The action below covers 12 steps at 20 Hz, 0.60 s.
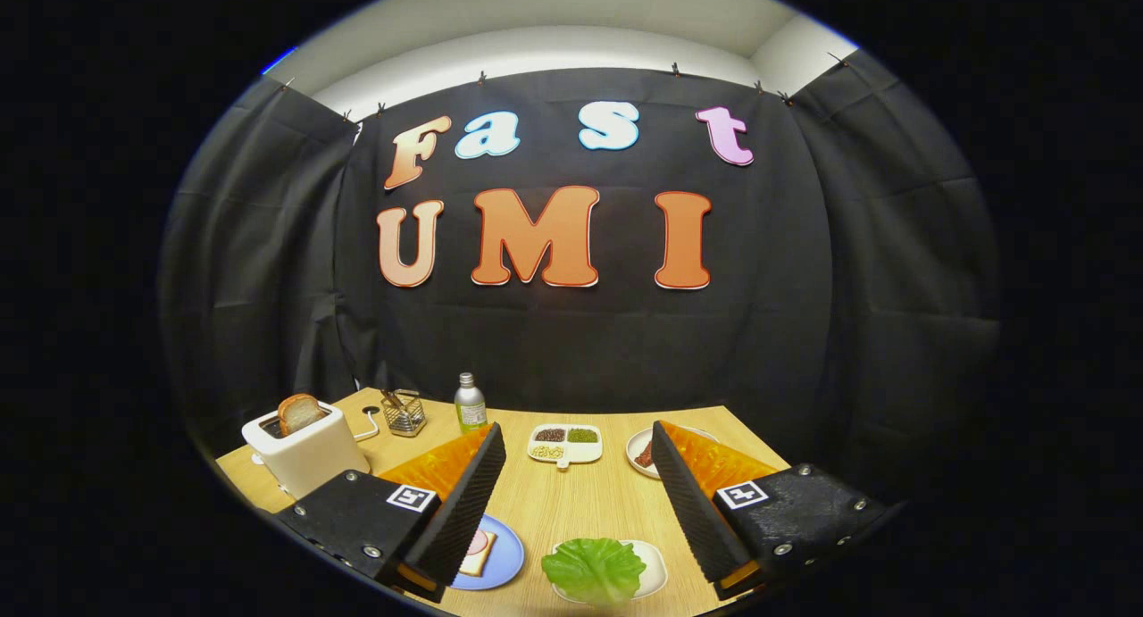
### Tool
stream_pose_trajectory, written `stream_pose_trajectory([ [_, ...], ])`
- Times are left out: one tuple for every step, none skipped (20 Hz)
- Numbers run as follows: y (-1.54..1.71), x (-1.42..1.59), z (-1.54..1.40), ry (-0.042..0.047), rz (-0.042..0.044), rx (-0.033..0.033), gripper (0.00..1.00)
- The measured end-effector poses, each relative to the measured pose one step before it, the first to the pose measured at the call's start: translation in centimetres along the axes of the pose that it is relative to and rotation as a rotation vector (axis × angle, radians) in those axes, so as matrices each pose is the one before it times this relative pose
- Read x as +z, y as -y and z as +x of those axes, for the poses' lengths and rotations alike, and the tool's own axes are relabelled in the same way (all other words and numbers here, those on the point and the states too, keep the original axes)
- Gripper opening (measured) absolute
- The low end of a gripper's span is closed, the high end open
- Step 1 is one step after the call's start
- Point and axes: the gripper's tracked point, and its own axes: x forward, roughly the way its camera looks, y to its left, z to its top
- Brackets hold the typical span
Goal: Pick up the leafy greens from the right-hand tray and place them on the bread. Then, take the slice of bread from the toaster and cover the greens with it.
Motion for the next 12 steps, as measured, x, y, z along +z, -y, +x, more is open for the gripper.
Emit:
stream_pose_trajectory([
  [0.058, -0.482, 0.137, -0.00874, -0.00246, -0.00111, 0.98],
  [0.12, -0.353, 0.168, -0.00817, -0.00176, -0.00078, 0.99],
  [0.096, -0.411, 0.068, -0.00785, -0.00102, 0.00003, 0.99],
  [0.037, -0.439, 0.171, -0.008, -0.00047, 0.00122, 0.99],
  [0.017, -0.425, 0.19, -0.00842, -0.0018, 0.00224, 0.99],
  [0.029, -0.533, 0.214, -0.00906, -0.00204, 0.00262, 0.99],
  [-0.029, -0.663, 0.315, -0.01236, -0.00432, 0.00436, 0.99],
  [-0.02, -0.573, 0.265, -0.01179, -0.00386, 0.00347, 0.98],
  [0.144, -0.547, 0.228, -0.01129, -0.00054, 0.00174, 0.99],
  [0.07, -0.565, 0.208, -0.01097, 0.00349, 0.00225, 0.99],
  [-0.034, -0.685, 0.26, -0.01222, 0.00411, 0.00363, 0.99],
  [0.045, -0.571, 0.341, -0.0141, 0.00343, 0.00179, 0.99],
])
